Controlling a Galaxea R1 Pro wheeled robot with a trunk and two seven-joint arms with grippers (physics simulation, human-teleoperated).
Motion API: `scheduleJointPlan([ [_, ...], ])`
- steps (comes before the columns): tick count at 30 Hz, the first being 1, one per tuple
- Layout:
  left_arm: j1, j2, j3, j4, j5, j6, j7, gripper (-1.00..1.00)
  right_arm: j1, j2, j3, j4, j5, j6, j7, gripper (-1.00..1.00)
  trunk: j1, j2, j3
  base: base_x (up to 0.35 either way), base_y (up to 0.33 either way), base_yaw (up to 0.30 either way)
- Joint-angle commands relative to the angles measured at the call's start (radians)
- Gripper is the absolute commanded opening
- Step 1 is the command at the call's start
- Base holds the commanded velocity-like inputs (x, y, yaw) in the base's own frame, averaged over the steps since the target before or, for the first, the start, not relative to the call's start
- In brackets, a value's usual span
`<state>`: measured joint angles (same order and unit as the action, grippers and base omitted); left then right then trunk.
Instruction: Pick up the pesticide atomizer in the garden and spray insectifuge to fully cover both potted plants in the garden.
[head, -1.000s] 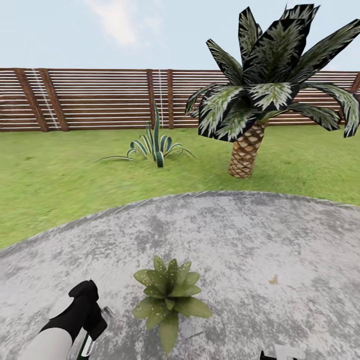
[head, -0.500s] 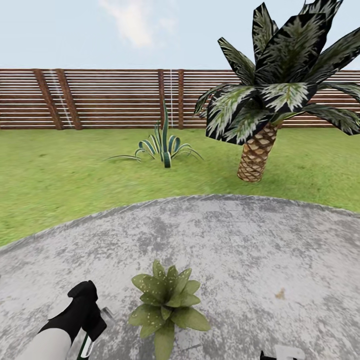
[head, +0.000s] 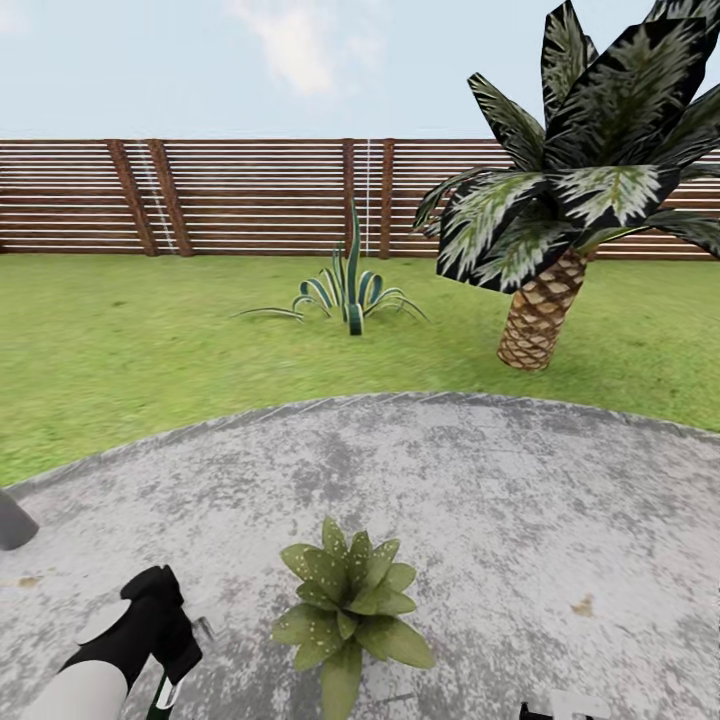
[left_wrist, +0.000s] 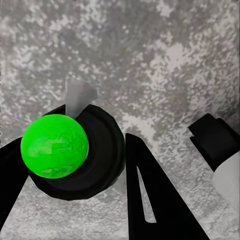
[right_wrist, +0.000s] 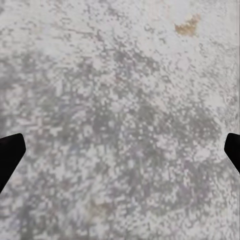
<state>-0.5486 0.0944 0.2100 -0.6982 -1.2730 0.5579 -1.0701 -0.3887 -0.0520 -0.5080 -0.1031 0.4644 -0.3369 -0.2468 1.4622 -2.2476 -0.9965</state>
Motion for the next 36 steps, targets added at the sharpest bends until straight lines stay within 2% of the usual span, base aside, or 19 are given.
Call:
scheduleJointPlan([
  [1, -0.001, -0.001, 0.003, -0.001, -0.005, 0.007, -0.005, -1.00, -0.001, 0.000, -0.007, 0.002, 0.011, -0.004, -0.003, 1.00, 0.000, 0.000, -0.001, 0.000, -0.181, 0.008],
  [11, -0.001, -0.004, 0.005, -0.002, -0.005, 0.008, -0.004, -1.00, -0.001, 0.001, -0.007, 0.002, 0.011, -0.004, -0.003, 1.00, 0.000, 0.000, -0.001, -0.028, -0.262, 0.006],
  [20, -0.001, -0.004, 0.009, -0.003, -0.005, 0.010, -0.004, -1.00, -0.001, 0.001, -0.007, 0.002, 0.010, -0.004, -0.004, 1.00, 0.000, 0.000, -0.001, -0.051, -0.270, 0.221],
  [30, -0.001, -0.002, 0.011, -0.004, -0.006, 0.010, -0.004, -1.00, -0.001, -0.008, -0.007, 0.000, 0.011, -0.003, -0.003, 1.00, 0.000, 0.000, -0.001, -0.105, -0.243, 0.024],
  [36, -0.001, -0.002, 0.012, -0.006, -0.006, 0.010, -0.004, -1.00, -0.001, 0.002, -0.007, -0.001, 0.008, -0.005, -0.006, 1.00, 0.000, 0.000, -0.001, -0.059, -0.248, 0.056],
])
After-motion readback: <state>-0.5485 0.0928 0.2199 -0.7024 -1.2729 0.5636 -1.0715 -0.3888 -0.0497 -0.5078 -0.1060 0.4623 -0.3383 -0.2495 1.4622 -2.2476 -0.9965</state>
